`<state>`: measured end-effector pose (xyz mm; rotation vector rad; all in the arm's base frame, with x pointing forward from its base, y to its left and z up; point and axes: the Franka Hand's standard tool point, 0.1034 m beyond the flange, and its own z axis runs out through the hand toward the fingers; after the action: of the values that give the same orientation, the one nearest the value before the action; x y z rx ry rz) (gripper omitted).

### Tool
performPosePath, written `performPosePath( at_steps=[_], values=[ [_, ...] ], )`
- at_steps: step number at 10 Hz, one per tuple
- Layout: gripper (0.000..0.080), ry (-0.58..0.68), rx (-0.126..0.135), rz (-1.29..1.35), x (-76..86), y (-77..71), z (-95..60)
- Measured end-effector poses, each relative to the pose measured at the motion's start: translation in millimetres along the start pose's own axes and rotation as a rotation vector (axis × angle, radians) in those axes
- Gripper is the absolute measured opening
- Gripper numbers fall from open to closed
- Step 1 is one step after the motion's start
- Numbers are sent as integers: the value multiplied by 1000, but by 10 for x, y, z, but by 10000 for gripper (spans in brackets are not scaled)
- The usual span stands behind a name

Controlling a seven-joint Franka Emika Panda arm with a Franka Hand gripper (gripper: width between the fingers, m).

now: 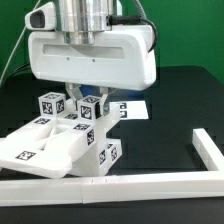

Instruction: Assemble chair

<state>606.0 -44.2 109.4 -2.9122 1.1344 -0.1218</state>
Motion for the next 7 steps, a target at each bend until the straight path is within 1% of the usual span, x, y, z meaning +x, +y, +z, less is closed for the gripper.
performPosePath(
  at_steps=[3,5,7],
  values=[
    [277,-17,24,282,8,5,0],
    [277,-23,30,426,2,-4,1],
    [277,-38,42,587,-4,-12,4]
  ],
)
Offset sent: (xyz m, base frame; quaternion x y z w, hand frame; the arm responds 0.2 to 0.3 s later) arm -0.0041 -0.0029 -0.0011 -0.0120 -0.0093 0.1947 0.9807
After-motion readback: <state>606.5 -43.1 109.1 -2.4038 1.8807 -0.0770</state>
